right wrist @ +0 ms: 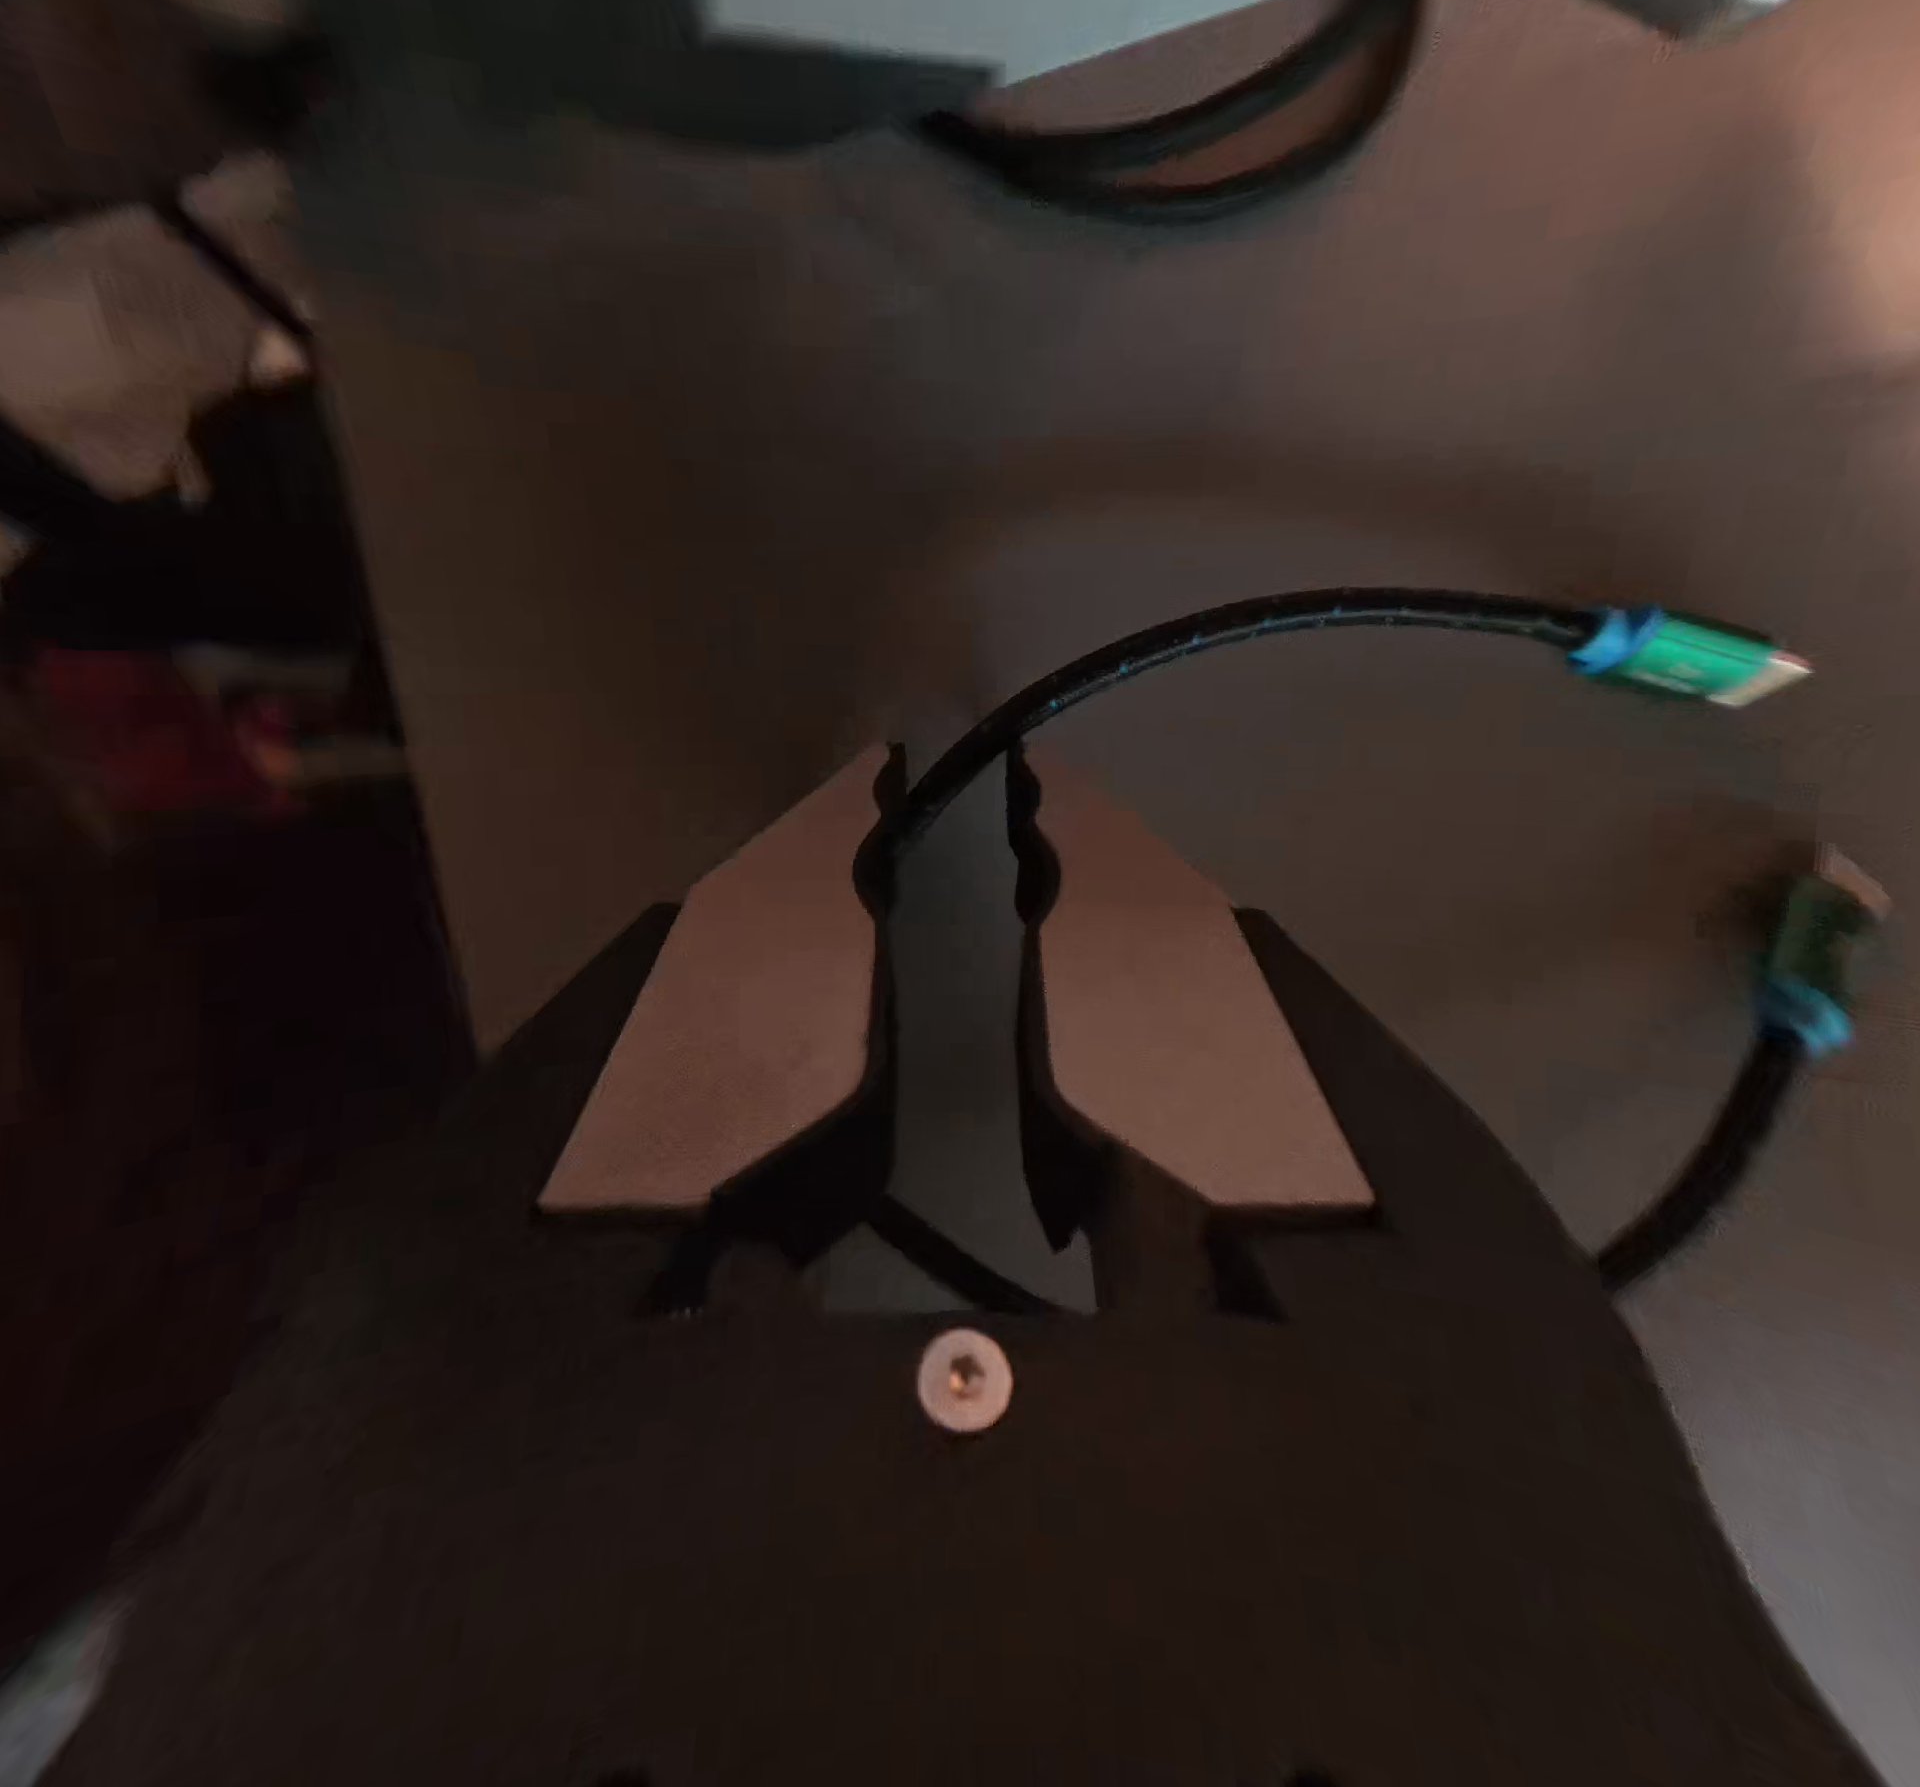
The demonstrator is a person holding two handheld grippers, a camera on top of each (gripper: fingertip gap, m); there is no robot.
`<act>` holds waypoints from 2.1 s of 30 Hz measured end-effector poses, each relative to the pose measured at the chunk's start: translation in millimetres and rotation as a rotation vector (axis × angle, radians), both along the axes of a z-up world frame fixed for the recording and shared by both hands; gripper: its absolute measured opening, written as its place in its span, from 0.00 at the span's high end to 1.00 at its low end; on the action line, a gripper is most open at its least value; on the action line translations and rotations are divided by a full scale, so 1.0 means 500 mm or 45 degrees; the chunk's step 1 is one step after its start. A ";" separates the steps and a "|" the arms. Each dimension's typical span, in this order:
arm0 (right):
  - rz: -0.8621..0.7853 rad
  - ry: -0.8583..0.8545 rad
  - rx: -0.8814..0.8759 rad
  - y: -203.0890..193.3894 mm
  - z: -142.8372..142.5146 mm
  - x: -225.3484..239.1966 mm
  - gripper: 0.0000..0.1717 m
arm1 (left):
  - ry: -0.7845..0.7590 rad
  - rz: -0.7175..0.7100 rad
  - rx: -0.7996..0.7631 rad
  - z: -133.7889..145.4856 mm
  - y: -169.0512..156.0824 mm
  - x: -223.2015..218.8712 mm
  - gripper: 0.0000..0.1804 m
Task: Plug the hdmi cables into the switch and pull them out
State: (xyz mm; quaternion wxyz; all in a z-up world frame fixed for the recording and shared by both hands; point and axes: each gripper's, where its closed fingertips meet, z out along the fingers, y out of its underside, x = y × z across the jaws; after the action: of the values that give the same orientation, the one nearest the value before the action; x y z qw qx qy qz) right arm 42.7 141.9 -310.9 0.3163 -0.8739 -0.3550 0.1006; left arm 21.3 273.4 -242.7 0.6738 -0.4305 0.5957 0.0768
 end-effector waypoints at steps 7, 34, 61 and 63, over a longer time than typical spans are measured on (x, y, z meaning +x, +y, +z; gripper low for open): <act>0.225 -0.293 0.008 -0.151 -0.002 0.104 0.97 | 0.043 -0.019 0.028 -0.009 -0.007 0.006 0.89; -0.316 -0.461 0.422 0.077 0.011 0.083 0.96 | 0.233 -0.132 0.107 -0.044 -0.038 0.024 0.89; -0.166 -1.053 0.788 0.040 0.037 0.125 0.97 | 0.220 -0.146 -0.073 -0.060 -0.041 0.031 0.89; -0.124 -1.018 0.788 0.036 0.034 0.111 0.97 | 0.210 -0.148 -0.087 -0.059 -0.040 0.031 0.89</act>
State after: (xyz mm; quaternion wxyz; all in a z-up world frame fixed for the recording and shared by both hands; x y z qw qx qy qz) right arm 98.1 159.8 -294.0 0.4039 -0.7250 -0.4204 -0.3667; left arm 36.8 253.2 -272.0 0.6107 -0.4102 0.6753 0.0525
